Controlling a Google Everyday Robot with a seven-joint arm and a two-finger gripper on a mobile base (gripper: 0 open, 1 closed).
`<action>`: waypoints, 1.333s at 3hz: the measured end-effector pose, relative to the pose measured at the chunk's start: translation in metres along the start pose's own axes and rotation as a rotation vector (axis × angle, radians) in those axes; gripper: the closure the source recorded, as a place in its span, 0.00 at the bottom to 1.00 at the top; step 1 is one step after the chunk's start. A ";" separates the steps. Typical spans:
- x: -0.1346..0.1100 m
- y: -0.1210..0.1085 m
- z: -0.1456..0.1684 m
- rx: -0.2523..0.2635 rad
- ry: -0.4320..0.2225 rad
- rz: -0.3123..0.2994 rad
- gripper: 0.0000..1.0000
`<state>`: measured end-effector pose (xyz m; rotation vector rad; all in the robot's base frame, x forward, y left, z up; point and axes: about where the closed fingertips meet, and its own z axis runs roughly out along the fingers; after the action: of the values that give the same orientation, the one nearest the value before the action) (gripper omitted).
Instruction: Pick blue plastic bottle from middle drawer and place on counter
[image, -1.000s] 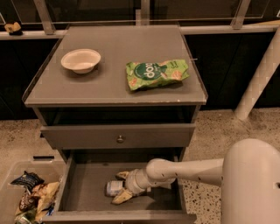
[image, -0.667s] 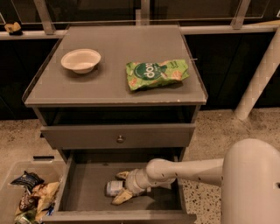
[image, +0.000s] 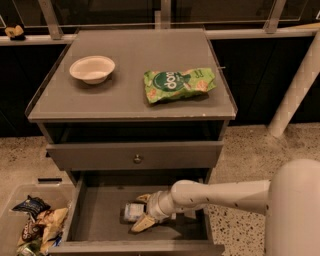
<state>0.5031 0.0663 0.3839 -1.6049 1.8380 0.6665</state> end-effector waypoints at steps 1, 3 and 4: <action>-0.013 -0.003 -0.043 0.073 0.002 -0.024 1.00; -0.025 -0.015 -0.126 0.213 0.025 -0.064 1.00; -0.032 -0.036 -0.169 0.239 0.046 -0.104 1.00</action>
Offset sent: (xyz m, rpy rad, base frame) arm -0.0007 -0.0902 0.1196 -0.0312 -0.2277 -0.1558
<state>0.5227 -0.0375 0.5241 -1.5552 1.7780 0.3519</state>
